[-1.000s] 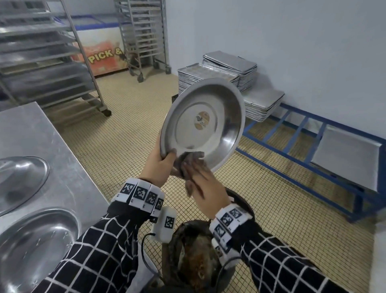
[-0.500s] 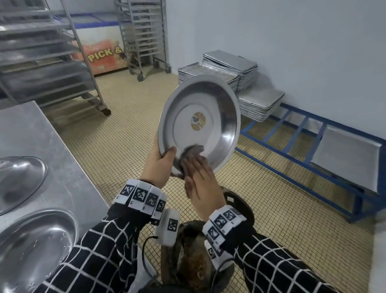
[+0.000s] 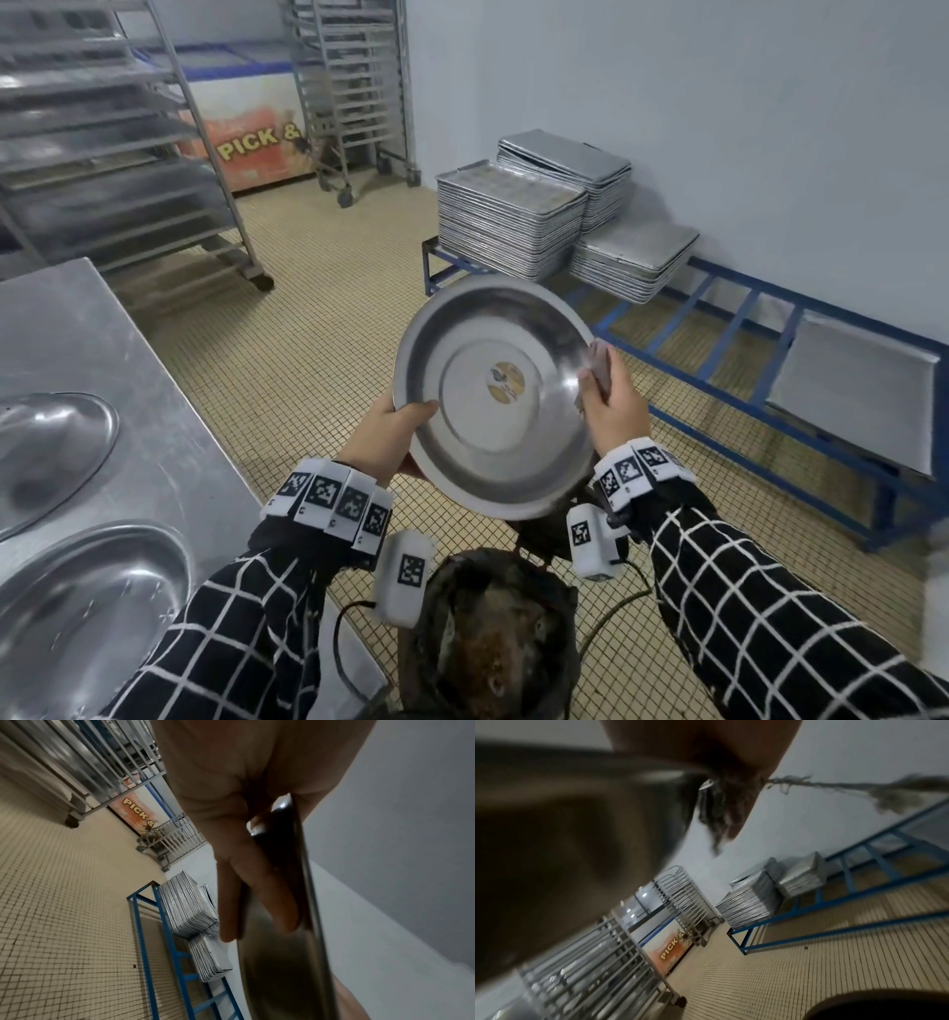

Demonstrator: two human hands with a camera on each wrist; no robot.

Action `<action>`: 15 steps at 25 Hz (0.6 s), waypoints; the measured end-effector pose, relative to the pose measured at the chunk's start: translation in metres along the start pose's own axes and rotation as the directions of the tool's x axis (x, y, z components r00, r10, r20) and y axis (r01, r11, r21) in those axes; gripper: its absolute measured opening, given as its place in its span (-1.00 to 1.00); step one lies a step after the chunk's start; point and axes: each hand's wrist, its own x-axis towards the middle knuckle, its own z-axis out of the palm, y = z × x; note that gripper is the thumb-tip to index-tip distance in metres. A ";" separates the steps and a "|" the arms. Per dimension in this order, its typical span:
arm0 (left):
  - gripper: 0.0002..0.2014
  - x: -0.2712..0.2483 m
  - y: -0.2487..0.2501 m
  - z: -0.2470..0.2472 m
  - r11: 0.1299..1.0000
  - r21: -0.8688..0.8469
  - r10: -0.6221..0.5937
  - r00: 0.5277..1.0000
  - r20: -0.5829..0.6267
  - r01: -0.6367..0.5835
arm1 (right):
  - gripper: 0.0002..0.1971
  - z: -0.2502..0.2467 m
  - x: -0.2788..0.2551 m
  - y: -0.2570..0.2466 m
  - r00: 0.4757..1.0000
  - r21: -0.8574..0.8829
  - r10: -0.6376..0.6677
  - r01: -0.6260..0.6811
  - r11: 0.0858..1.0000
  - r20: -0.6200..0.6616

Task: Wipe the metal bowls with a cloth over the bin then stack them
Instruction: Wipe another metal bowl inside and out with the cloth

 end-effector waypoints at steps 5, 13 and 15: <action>-0.58 0.004 -0.005 -0.003 0.992 0.039 0.125 0.988 -0.091 -0.122 | -0.80 -0.004 -0.008 0.008 0.981 0.130 0.186 -0.179 0.975 -0.049; -0.75 -0.005 -0.003 0.022 0.968 -0.023 0.247 0.967 -0.058 -0.249 | -0.83 0.026 -0.038 -0.035 0.958 0.481 0.277 -0.209 0.851 -0.074; -0.75 0.000 -0.004 0.012 0.971 -0.053 0.226 0.968 -0.111 -0.233 | -0.77 0.023 -0.042 -0.040 0.969 0.349 0.241 -0.242 0.905 0.047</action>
